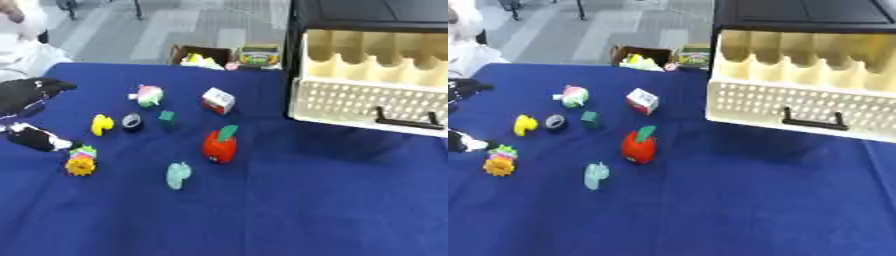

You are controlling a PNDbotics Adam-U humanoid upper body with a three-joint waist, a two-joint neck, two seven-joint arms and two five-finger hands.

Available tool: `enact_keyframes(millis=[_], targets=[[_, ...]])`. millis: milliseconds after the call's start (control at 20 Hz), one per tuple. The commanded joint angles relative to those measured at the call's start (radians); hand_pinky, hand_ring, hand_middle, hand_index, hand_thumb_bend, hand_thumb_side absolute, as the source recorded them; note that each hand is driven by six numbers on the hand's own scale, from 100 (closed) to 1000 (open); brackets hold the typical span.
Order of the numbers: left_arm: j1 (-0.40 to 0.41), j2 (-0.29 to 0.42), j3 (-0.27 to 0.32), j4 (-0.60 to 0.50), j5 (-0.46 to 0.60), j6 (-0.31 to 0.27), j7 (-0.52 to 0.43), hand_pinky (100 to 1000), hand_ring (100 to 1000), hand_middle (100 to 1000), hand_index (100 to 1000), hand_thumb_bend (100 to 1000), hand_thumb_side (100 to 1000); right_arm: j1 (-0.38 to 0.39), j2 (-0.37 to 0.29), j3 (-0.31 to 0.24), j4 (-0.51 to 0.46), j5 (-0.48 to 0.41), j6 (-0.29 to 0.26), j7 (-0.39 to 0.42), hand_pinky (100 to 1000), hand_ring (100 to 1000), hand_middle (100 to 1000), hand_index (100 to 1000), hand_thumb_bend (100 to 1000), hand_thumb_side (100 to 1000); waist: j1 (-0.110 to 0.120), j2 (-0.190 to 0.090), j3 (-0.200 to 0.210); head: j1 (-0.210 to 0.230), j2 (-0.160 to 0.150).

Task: Pick up objects from table and place into drawer.

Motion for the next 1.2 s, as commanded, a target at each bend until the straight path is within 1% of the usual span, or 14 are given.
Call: enact_keyframes(millis=[50,150,200,450,600,650,700,850,900,950,1000,1200], targets=[[-0.017,0.052,0.020,0.006,-0.040,-0.047,-0.050,813,937,862,1000,753,601,-0.001,-0.013,-0.015,-0.011,-0.026,-0.002,-0.051,520,472,409,763,357,890,0.002,-0.013,-0.001,-0.004,-0.011],[-0.020,0.050,0.022,0.015,-0.054,-0.078,-0.080,810,936,855,1000,785,614,0.007,-0.008,-0.014,-0.011,-0.030,0.001,-0.082,519,471,409,761,352,880,0.002,-0.012,-0.002,-0.003,-0.014],[-0.024,0.048,0.025,0.023,-0.060,-0.094,-0.096,810,933,852,1000,819,627,0.011,-0.006,-0.012,-0.011,-0.030,0.002,-0.098,518,470,407,759,353,878,0.002,-0.012,-0.002,-0.003,-0.015],[-0.048,0.037,0.046,0.067,-0.084,-0.177,-0.180,798,914,832,983,889,651,0.030,-0.001,0.006,-0.011,-0.034,0.004,-0.182,518,468,406,757,352,873,0.000,-0.010,-0.003,-0.003,-0.020],[-0.064,0.029,0.067,0.094,-0.087,-0.227,-0.229,782,901,813,978,875,638,0.040,-0.001,0.017,-0.011,-0.043,0.000,-0.231,517,468,407,756,350,875,-0.002,-0.009,-0.002,-0.006,-0.022],[-0.070,0.027,0.075,0.103,-0.089,-0.242,-0.245,771,893,801,979,852,620,0.044,-0.001,0.021,-0.011,-0.046,-0.001,-0.247,517,468,407,756,351,876,-0.003,-0.008,-0.001,-0.007,-0.022],[-0.076,0.024,0.083,0.112,-0.090,-0.254,-0.261,769,893,801,979,849,618,0.047,-0.001,0.025,-0.011,-0.049,-0.002,-0.263,517,468,407,756,351,876,-0.004,-0.008,-0.001,-0.007,-0.021],[-0.092,0.013,0.102,0.131,-0.083,-0.265,-0.310,727,869,772,960,807,580,0.057,0.000,0.037,-0.011,-0.061,-0.008,-0.312,517,466,406,756,350,874,-0.006,-0.005,-0.001,-0.006,-0.016],[-0.096,0.009,0.106,0.134,-0.075,-0.262,-0.326,717,863,763,945,810,582,0.061,0.000,0.040,-0.011,-0.064,-0.010,-0.328,517,466,407,756,350,874,-0.007,-0.004,-0.001,-0.005,-0.015],[-0.100,0.006,0.111,0.134,-0.065,-0.257,-0.342,714,860,759,915,818,588,0.064,0.000,0.042,-0.011,-0.067,-0.012,-0.344,516,466,407,756,351,875,-0.007,-0.003,-0.001,-0.003,-0.014],[-0.103,0.002,0.114,0.133,-0.054,-0.249,-0.357,711,858,755,907,818,590,0.069,0.000,0.044,-0.011,-0.070,-0.013,-0.359,516,466,407,756,351,875,-0.008,-0.002,-0.001,-0.001,-0.014],[-0.107,-0.008,0.119,0.118,-0.006,-0.222,-0.417,693,833,723,899,810,590,0.084,0.002,0.053,-0.011,-0.082,-0.017,-0.419,516,465,406,748,349,875,-0.011,0.003,-0.001,0.002,-0.014]])
